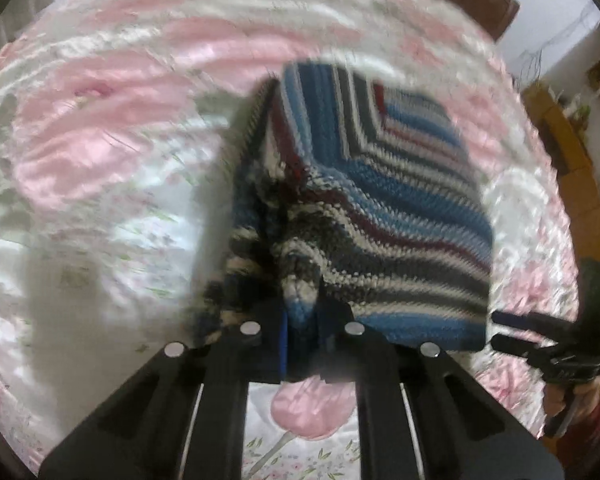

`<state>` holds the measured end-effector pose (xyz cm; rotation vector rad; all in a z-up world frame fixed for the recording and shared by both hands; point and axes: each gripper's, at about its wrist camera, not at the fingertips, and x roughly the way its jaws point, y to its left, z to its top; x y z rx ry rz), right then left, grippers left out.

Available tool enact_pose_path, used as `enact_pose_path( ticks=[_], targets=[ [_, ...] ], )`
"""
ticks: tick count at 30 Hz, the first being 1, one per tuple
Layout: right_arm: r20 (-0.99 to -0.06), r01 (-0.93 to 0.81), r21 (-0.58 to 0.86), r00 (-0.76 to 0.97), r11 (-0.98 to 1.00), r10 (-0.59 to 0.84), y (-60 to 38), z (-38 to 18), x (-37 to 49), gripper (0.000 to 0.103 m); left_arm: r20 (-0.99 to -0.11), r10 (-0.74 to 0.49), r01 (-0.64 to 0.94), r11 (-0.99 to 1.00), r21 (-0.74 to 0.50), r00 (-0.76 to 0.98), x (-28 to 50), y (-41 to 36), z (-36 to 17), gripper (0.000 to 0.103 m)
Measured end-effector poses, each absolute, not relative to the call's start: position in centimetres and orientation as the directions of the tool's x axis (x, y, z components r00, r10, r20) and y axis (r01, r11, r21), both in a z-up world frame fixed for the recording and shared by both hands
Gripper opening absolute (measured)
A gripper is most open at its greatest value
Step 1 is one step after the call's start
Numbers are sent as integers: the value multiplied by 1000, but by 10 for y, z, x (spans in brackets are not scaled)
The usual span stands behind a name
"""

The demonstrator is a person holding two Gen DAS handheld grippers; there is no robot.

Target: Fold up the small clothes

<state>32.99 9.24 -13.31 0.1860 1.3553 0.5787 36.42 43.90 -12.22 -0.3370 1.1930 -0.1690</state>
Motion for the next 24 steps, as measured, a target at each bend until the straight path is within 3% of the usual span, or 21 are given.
enact_pose_path(
  ticks=[4,8,11,13,17,18,20,21,24],
  targets=[
    [-869,-311,435,102,845,484,102,-133,329,64,-862,-269,-44,947,-317,429,353,461,-107,8],
    [-868,-276,451,84,849,489,101,-146,331,64,-902,-277,-61,948,-313,333,363,460,-157,10],
    [-854,-244,484,74,840,514,95,-151,331,65,-904,-239,-29,964,-266,356,364,450,-158,11],
    [-837,-238,515,67,823,543,93,-151,330,66,-899,-236,-29,964,-265,370,360,450,-152,17],
    [-827,-224,541,38,811,562,101,-162,332,66,-897,-201,-44,971,-237,394,352,452,-143,45],
    [-817,-212,558,25,802,575,105,-168,331,66,-901,-189,-44,974,-224,390,352,451,-145,45],
    [-787,-167,609,-13,775,616,110,-181,332,52,-904,-201,-55,970,-238,377,353,455,-153,45],
    [-775,-149,627,-28,764,631,112,-185,332,40,-904,-209,-64,966,-249,373,353,458,-156,45],
    [-772,-156,631,-27,760,636,109,-181,334,26,-901,-222,-64,963,-263,373,354,460,-158,41]
  ],
)
